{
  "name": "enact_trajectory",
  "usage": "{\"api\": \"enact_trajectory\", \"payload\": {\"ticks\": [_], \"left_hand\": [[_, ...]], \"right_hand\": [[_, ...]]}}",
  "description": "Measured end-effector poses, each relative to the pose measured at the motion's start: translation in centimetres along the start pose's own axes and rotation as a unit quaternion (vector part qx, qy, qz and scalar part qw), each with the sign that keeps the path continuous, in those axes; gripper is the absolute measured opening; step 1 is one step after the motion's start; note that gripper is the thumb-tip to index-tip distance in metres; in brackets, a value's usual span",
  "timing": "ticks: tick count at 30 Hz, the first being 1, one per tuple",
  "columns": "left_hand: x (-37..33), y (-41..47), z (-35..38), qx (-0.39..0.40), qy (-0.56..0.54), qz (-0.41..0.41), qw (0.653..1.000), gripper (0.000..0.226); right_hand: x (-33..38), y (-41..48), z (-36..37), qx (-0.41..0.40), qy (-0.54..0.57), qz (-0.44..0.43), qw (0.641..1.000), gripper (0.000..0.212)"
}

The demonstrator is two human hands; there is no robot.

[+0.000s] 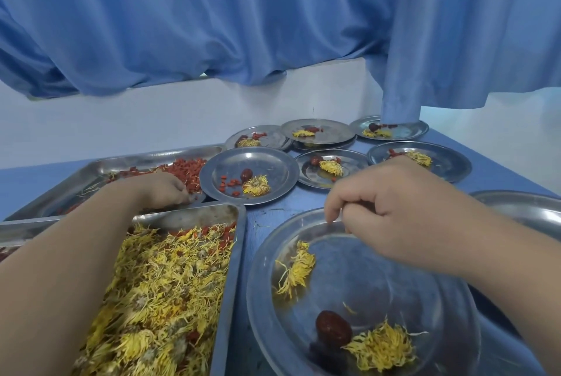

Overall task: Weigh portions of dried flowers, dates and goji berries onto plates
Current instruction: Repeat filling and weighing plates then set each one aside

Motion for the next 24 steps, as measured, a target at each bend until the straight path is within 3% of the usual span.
{"api": "enact_trajectory", "payload": {"ticks": [3,7,9,13,24], "left_hand": [[1.9,0.3,-0.7,-0.006,0.042,-0.054,0.998,0.031],[3.4,0.1,-0.1,0.038,0.093,-0.120,0.988,0.067],[3.1,0.3,0.1,0.048,0.051,-0.116,0.991,0.058],[1.7,0.5,0.9,0.079,-0.016,-0.087,0.993,0.019],[1.3,2.1,1.4,0.084,0.003,-0.091,0.992,0.015]], "right_hand": [[0.0,0.1,0.0,-0.001,-0.007,-0.002,1.000,0.027],[0.1,0.1,0.0,0.000,-0.012,-0.007,1.000,0.026],[0.1,0.1,0.1,-0.001,-0.012,-0.008,1.000,0.026],[-0.2,0.2,0.1,-0.001,-0.018,-0.006,1.000,0.026],[-0.5,0.3,0.3,0.002,-0.031,-0.006,1.000,0.025]]}}
Point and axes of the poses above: each hand's wrist, its own y-axis towards the middle knuckle, its own z-axis out of the palm, x = y × z, the point moved 10 cm from there along y, towards the middle knuckle, and after that the axes turned 5 degrees about -y, right-handed, at the moved point
